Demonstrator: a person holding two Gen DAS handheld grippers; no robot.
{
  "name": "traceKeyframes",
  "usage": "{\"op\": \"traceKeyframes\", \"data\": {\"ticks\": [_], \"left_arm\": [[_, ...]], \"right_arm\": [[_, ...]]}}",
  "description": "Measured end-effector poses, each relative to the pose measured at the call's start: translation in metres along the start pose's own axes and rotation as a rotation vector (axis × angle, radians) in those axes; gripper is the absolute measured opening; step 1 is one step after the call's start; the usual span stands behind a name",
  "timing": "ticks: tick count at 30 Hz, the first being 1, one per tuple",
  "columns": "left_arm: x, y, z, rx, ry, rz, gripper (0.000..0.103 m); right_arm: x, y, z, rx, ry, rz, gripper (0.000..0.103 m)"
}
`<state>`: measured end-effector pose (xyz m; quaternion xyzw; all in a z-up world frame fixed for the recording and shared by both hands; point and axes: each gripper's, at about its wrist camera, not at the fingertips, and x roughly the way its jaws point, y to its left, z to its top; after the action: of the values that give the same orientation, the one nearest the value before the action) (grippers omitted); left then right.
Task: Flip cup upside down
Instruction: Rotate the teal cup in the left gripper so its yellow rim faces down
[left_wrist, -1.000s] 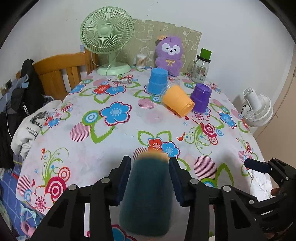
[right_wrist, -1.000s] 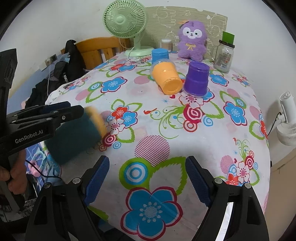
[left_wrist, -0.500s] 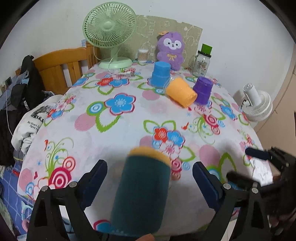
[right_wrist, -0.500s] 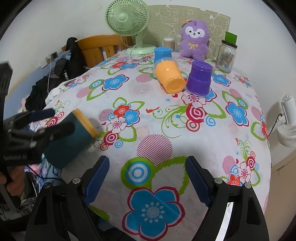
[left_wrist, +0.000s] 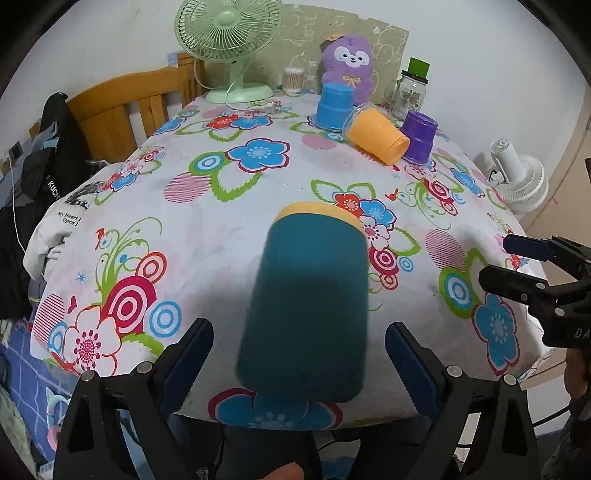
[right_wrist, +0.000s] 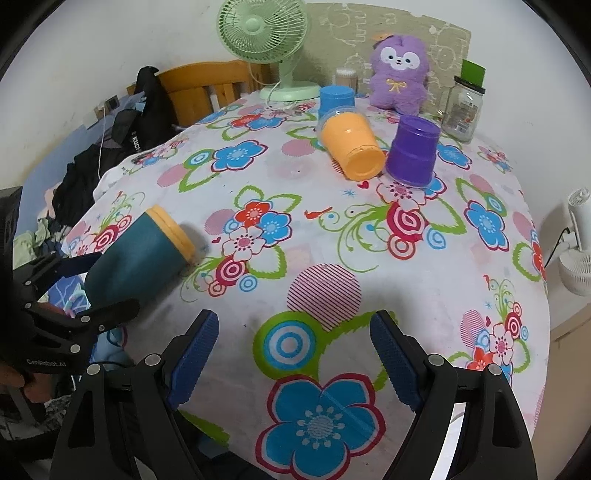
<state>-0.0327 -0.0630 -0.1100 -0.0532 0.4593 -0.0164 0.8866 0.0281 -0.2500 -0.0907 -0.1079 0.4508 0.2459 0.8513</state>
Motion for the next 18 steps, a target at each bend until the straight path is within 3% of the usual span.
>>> {"op": "traceKeyframes", "data": {"ticks": [7, 10, 12, 18], "left_arm": [[0.008, 0.000, -0.001, 0.010, 0.010, 0.017, 0.094], [0.010, 0.003, 0.000, -0.003, 0.012, 0.007, 0.086], [0.010, 0.003, 0.001, -0.002, 0.005, 0.009, 0.071], [0.006, 0.005, 0.006, -0.010, -0.032, 0.004, 0.070]], "right_arm": [[0.001, 0.002, 0.001, -0.001, 0.006, -0.005, 0.086], [0.002, 0.004, 0.001, -0.005, 0.009, -0.006, 0.086], [0.002, 0.005, 0.002, -0.006, 0.011, -0.007, 0.086], [0.005, 0.002, 0.003, -0.006, 0.014, -0.005, 0.086]]}}
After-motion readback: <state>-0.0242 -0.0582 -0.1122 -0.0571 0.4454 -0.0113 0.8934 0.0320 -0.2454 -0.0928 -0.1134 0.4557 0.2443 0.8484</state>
